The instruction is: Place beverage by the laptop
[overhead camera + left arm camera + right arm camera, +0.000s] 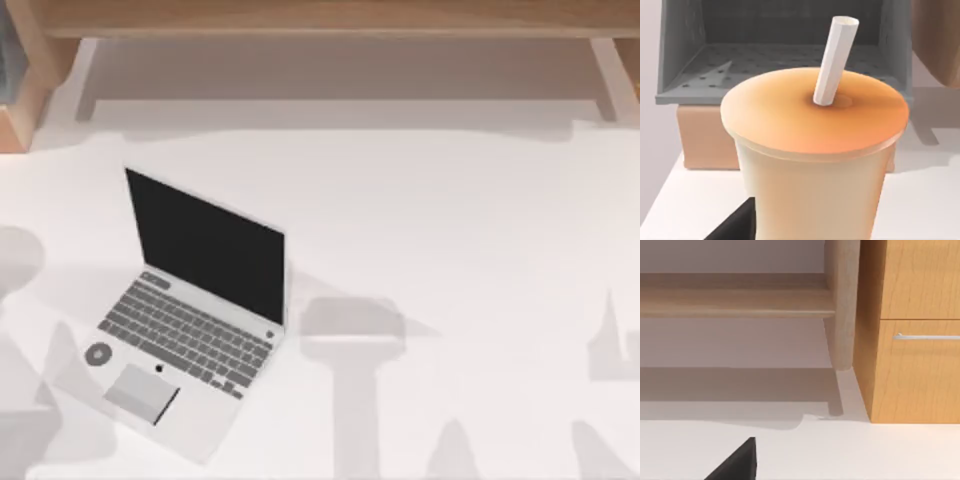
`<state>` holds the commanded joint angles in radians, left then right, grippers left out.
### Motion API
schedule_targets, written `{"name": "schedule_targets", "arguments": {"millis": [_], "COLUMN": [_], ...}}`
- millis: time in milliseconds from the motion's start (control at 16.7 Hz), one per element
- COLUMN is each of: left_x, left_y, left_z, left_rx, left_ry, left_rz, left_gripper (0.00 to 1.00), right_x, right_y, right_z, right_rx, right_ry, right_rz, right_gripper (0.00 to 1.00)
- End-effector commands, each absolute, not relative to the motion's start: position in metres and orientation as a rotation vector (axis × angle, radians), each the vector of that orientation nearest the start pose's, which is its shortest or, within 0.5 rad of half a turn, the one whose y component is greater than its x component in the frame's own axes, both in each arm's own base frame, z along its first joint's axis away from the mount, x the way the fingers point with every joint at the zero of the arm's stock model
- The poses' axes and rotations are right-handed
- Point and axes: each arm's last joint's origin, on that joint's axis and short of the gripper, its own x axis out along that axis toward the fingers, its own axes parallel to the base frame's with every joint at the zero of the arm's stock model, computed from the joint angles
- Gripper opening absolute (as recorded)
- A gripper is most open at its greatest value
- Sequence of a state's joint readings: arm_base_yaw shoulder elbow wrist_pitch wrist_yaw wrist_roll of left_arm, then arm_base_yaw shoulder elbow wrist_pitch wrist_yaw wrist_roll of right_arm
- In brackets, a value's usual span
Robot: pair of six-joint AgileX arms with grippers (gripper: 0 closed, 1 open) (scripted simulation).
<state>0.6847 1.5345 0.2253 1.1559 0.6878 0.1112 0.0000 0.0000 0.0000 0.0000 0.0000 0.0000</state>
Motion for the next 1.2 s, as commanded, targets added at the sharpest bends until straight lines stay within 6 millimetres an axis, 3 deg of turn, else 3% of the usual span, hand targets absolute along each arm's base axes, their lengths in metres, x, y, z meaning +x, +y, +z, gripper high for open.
{"name": "schedule_targets", "arguments": {"millis": [360,780,960,1200], "left_x": [0.187,0.188,0.207,0.247], "left_y": [0.159,0.159,0.161,0.162], "left_z": [0.099,0.097,0.095,0.093], "left_rx": [-0.009,-0.013,-0.011,-0.006], "left_ry": [0.100,0.103,0.102,0.095], "left_rz": [-0.024,-0.029,-0.027,-0.027], "left_gripper": [1.00,1.00,1.00,1.00], "right_x": [0.106,0.106,0.106,0.106], "right_y": [-0.001,-0.001,-0.001,-0.001], "right_z": [0.160,0.160,0.160,0.160], "right_rx": [0.000,0.000,0.000,0.000], "right_ry": [0.000,0.000,0.000,0.000], "right_rz": [0.000,0.000,0.000,0.000], "right_gripper": [1.00,1.00,1.00,1.00]}}
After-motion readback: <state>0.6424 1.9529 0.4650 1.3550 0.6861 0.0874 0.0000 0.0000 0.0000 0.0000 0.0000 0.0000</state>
